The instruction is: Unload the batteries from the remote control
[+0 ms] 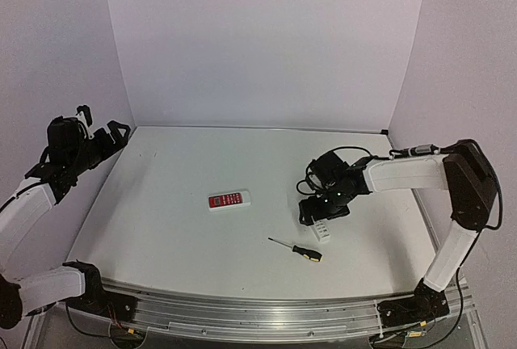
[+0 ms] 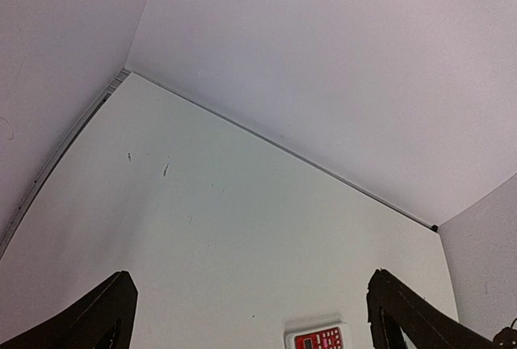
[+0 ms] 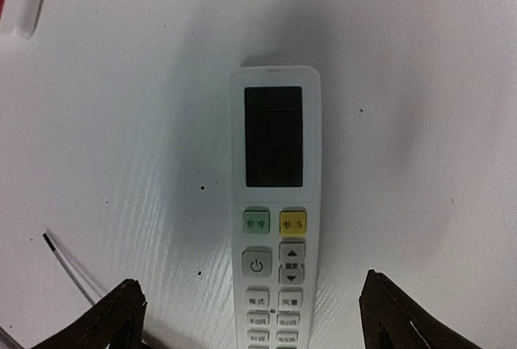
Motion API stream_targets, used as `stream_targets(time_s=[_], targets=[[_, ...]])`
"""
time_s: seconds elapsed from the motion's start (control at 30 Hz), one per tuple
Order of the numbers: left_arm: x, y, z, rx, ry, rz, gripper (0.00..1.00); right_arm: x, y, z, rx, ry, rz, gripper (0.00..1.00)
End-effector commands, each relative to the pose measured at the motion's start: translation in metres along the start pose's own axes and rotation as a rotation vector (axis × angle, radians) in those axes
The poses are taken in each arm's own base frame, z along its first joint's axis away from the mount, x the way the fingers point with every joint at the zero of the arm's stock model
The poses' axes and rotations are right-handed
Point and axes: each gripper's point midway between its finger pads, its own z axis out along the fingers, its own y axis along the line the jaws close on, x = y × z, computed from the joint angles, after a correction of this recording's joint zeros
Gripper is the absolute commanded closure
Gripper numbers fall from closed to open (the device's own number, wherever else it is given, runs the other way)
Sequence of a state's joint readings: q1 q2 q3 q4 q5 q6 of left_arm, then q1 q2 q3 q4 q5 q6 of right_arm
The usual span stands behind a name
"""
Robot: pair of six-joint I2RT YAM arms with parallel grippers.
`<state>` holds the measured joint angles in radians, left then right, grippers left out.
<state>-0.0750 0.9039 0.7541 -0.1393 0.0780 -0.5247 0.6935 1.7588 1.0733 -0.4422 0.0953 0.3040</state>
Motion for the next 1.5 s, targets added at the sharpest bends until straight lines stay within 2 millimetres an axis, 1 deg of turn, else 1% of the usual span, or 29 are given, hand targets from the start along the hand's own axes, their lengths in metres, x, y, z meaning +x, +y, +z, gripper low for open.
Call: stream_targets(time_s=[0.0,0.07,0.2,0.27,0.3,0.33,0.4,0.47,0.53,0.6,0.7,0.73,0.8,0.83,0.93,1.0,1.17,1.3,1.37,1.47], targets=[[-0.001,-0.008,-0.001,0.049,-0.012,0.011,0.0,0.01,-0.01,0.015,0.101,0.057,-0.021,0.23],[0.002,-0.008,0.001,0.056,-0.006,0.011,0.0,0.017,-0.009,0.02,0.102,0.08,-0.015,0.35],[0.008,-0.007,0.004,0.07,0.007,0.009,0.0,0.031,-0.01,0.028,0.124,0.11,-0.019,0.52],[0.012,-0.008,0.007,0.089,0.011,0.013,0.0,0.034,-0.011,0.03,0.128,0.116,-0.008,0.69],[0.014,-0.01,0.008,0.106,0.016,0.019,0.0,0.032,-0.009,0.028,0.121,0.109,-0.003,0.78],[0.014,-0.015,0.009,0.134,0.012,0.03,0.0,0.028,-0.006,0.024,0.108,0.097,0.005,0.84],[0.016,-0.04,0.009,0.279,0.023,0.096,0.0,0.012,0.009,0.009,0.035,0.055,0.012,0.89],[0.028,-0.078,-0.001,0.526,0.074,0.183,0.0,-0.008,0.03,-0.016,-0.069,0.0,0.017,0.96],[0.044,-0.104,-0.009,0.706,0.113,0.276,0.0,-0.022,0.05,-0.043,-0.191,-0.034,0.034,0.99],[0.06,-0.129,-0.02,0.854,0.137,0.372,0.0,-0.03,0.08,-0.076,-0.377,-0.032,0.046,1.0],[0.096,-0.164,-0.039,1.083,0.205,0.552,0.0,-0.026,0.126,-0.124,-0.672,0.035,0.036,1.0],[0.109,-0.173,-0.049,1.183,0.231,0.606,0.0,-0.023,0.139,-0.141,-0.77,0.069,0.028,1.0],[0.127,-0.184,-0.071,1.376,0.282,0.671,0.0,-0.015,0.16,-0.175,-0.95,0.146,0.009,1.0],[0.132,-0.185,-0.076,1.435,0.289,0.7,0.0,-0.012,0.168,-0.191,-1.028,0.186,0.002,1.0],[0.133,-0.194,-0.077,1.525,0.286,0.742,0.0,-0.001,0.184,-0.221,-1.176,0.291,-0.015,1.0],[0.138,-0.201,-0.079,1.582,0.299,0.762,0.0,0.004,0.193,-0.235,-1.231,0.341,-0.032,1.0],[0.156,-0.233,-0.088,1.695,0.286,0.868,0.0,0.006,0.207,-0.249,-1.291,0.412,-0.042,1.0],[0.165,-0.247,-0.092,1.774,0.293,0.881,0.01,0.012,0.22,-0.258,-1.315,0.434,-0.087,1.0],[0.165,-0.254,-0.1,1.837,0.29,0.873,0.01,0.011,0.222,-0.26,-1.322,0.434,-0.096,1.0],[0.17,-0.257,-0.107,1.889,0.309,0.851,0.04,0.009,0.226,-0.263,-1.326,0.428,-0.106,1.0]])
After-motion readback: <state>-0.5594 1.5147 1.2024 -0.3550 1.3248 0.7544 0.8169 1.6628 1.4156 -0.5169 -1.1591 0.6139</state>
